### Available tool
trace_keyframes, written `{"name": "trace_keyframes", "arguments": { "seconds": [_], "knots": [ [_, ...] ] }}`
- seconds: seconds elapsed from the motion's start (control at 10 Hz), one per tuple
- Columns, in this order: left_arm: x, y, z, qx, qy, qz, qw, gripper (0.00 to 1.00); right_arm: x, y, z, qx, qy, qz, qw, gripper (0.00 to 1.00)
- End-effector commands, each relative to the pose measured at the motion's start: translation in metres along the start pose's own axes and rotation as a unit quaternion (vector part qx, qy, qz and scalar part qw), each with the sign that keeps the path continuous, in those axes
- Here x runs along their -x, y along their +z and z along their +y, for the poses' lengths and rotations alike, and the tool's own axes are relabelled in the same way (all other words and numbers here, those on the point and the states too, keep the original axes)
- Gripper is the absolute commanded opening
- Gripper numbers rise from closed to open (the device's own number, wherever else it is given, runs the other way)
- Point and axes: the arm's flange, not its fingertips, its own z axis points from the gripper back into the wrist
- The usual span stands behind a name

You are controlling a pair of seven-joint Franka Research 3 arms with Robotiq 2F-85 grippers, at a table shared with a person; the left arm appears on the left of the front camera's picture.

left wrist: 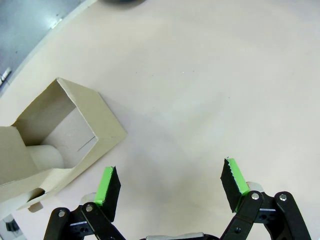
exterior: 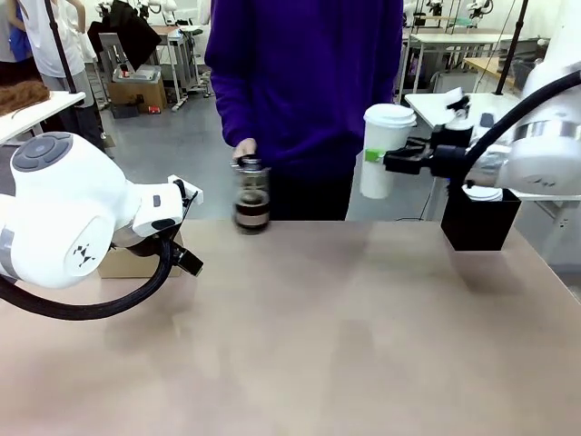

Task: Pour a drink into a cup and package it in a carrier.
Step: When a person places the Paper Cup Lid on the 600 ml Paper Cup , lift the 600 ml Paper Cup, then position the Cup Carrier in the center of the table.

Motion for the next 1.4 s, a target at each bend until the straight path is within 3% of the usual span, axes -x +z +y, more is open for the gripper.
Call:
{"name": "trace_keyframes", "arguments": {
  "seconds": [0.0, 0.3, 0.5, 0.6, 0.7, 1.3],
  "knots": [
    [0.000, 0.000, 0.000, 0.001, 0.000, 0.000, 1.000, 1.00, -0.037, 0.039, 0.030, -0.007, -0.009, -0.001, 1.000, 0.80],
    [0.000, 0.000, 0.000, 0.001, 0.000, 0.000, 1.000, 1.00, -0.095, 0.083, 0.067, 0.014, 0.015, -0.018, 1.000, 0.80],
    [0.000, 0.000, 0.000, 0.001, 0.000, 0.000, 1.000, 1.00, -0.113, 0.091, 0.081, 0.018, 0.012, -0.010, 1.000, 0.80],
    [0.000, 0.000, 0.000, 0.001, 0.000, 0.000, 1.000, 1.00, -0.117, 0.088, 0.083, 0.037, 0.011, -0.009, 0.999, 0.80],
    [0.000, 0.000, 0.000, 0.001, 0.000, 0.000, 1.000, 1.00, -0.113, 0.090, 0.076, 0.022, 0.030, -0.028, 0.999, 0.80],
    [0.000, 0.000, 0.000, 0.001, 0.000, 0.000, 1.000, 1.00, -0.113, 0.090, 0.076, 0.022, 0.030, -0.028, 0.999, 0.80]
  ]
}}
